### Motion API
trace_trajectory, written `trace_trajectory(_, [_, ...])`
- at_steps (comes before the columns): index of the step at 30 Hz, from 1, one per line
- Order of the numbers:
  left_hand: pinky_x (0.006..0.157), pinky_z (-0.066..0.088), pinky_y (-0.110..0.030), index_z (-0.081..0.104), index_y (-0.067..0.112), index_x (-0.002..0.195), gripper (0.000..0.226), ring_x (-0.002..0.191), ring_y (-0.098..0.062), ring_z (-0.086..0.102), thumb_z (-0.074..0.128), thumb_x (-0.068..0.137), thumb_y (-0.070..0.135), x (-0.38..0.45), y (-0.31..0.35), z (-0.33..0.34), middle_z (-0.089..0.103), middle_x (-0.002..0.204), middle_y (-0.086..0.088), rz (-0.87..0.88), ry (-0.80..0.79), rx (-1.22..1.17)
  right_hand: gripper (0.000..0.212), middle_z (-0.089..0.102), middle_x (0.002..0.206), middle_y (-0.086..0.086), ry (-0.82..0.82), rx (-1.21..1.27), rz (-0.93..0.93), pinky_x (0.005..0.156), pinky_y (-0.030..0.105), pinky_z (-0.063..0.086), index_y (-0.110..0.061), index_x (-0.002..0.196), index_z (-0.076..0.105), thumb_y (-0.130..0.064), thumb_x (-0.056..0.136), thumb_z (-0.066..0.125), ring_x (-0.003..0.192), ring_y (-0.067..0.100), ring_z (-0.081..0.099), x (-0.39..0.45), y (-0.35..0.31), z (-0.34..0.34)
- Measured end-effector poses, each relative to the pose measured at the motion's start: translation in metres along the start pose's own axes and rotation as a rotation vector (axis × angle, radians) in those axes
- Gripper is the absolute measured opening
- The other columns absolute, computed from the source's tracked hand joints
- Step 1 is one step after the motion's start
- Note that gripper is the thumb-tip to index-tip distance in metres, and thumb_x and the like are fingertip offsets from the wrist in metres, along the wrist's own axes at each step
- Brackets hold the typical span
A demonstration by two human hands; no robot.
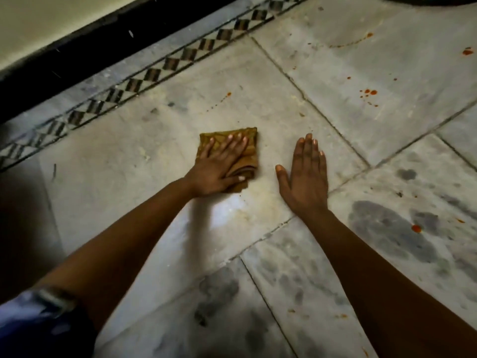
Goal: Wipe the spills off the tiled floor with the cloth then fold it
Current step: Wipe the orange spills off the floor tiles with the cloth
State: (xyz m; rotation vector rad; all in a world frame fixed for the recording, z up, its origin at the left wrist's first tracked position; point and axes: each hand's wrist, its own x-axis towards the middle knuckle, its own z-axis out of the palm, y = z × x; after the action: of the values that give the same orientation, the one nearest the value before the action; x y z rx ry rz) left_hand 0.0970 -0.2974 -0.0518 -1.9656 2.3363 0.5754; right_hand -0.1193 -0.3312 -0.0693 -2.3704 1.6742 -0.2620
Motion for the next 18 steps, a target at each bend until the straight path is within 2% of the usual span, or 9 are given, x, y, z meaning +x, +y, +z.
trace_trajectory(2, [0.114,-0.006,-0.041,-0.013,0.027,0.141,0.098,0.138,-0.007,-0.012,0.000,0.065,0.088,-0.002,-0.037,-0.007,-0.013,0.149,0.011,-0.052,0.036,-0.004,0.081,0.004,0.157,0.017,-0.022,-0.049,0.017,0.114,0.033,-0.007,-0.002,0.148,0.006,-0.055,0.087,0.008,0.145,0.026,0.003,0.006,-0.001,0.007])
trace_trajectory(4, [0.113,-0.003,-0.043,-0.007,0.024,0.146,0.092,0.143,-0.012,-0.008,0.014,0.077,0.080,0.011,-0.066,-0.016,-0.008,0.156,0.004,-0.258,0.117,-0.034,0.082,0.005,0.157,0.017,-0.036,-0.078,0.023,0.114,0.034,-0.007,-0.002,0.148,0.006,-0.058,0.088,0.010,0.145,0.027,0.005,0.007,0.001,0.013])
trace_trajectory(6, [0.114,-0.005,-0.045,-0.003,0.022,0.149,0.079,0.146,-0.018,-0.006,0.033,0.091,0.061,0.036,-0.084,-0.026,-0.006,0.158,-0.002,-0.444,0.161,-0.072,0.084,0.006,0.157,0.017,-0.049,-0.085,0.023,0.114,0.035,-0.005,-0.002,0.148,0.008,-0.060,0.088,0.014,0.145,0.027,0.007,0.007,0.002,0.015])
trace_trajectory(8, [0.114,-0.008,-0.044,-0.004,0.023,0.149,0.072,0.146,-0.020,-0.008,0.034,0.095,0.052,0.061,-0.085,-0.036,-0.009,0.158,-0.003,-0.540,0.150,-0.073,0.086,0.007,0.156,0.017,-0.046,-0.077,0.025,0.114,0.035,-0.004,-0.001,0.148,0.009,-0.061,0.087,0.016,0.145,0.028,0.008,0.008,0.003,0.014])
trace_trajectory(10, [0.113,-0.009,-0.045,-0.003,0.024,0.149,0.068,0.145,-0.021,-0.009,0.032,0.097,0.050,0.066,-0.075,-0.041,-0.010,0.158,-0.004,-0.528,0.110,-0.090,0.087,0.008,0.156,0.017,-0.069,-0.062,0.029,0.114,0.034,-0.005,-0.001,0.148,0.010,-0.062,0.087,0.018,0.145,0.028,0.008,0.009,0.002,0.012])
trace_trajectory(11, [0.113,-0.008,-0.046,-0.002,0.024,0.149,0.069,0.145,-0.021,-0.009,0.032,0.096,0.052,0.060,-0.069,-0.038,-0.009,0.158,-0.004,-0.469,0.090,-0.085,0.086,0.009,0.156,0.018,-0.070,-0.060,0.033,0.114,0.034,-0.005,-0.001,0.148,0.011,-0.061,0.087,0.019,0.144,0.028,0.009,0.009,0.001,0.011])
trace_trajectory(14, [0.112,-0.009,-0.042,-0.008,0.030,0.144,0.077,0.145,-0.020,-0.008,0.017,0.083,0.069,0.010,-0.057,-0.022,-0.006,0.158,-0.001,-0.218,0.041,-0.054,0.088,0.012,0.155,0.020,-0.093,-0.065,0.041,0.114,0.037,-0.001,0.001,0.147,0.014,-0.062,0.086,0.023,0.144,0.031,0.013,0.009,-0.001,0.006])
trace_trajectory(15, [0.112,-0.010,-0.041,-0.009,0.031,0.142,0.081,0.145,-0.020,-0.008,0.013,0.077,0.075,-0.005,-0.061,-0.019,-0.006,0.158,0.001,-0.201,0.025,-0.043,0.090,0.012,0.155,0.020,-0.113,-0.060,0.041,0.114,0.037,-0.001,0.002,0.147,0.015,-0.063,0.085,0.024,0.143,0.031,0.013,0.009,0.000,0.005])
trace_trajectory(18, [0.112,-0.009,-0.046,-0.005,0.036,0.144,0.082,0.145,-0.022,-0.008,0.016,0.076,0.076,0.002,-0.093,-0.028,-0.007,0.158,0.001,-0.397,0.049,-0.067,0.098,0.011,0.155,0.021,-0.151,-0.043,0.040,0.113,0.036,-0.004,0.002,0.147,0.014,-0.069,0.080,0.024,0.144,0.032,0.011,0.011,0.001,0.004])
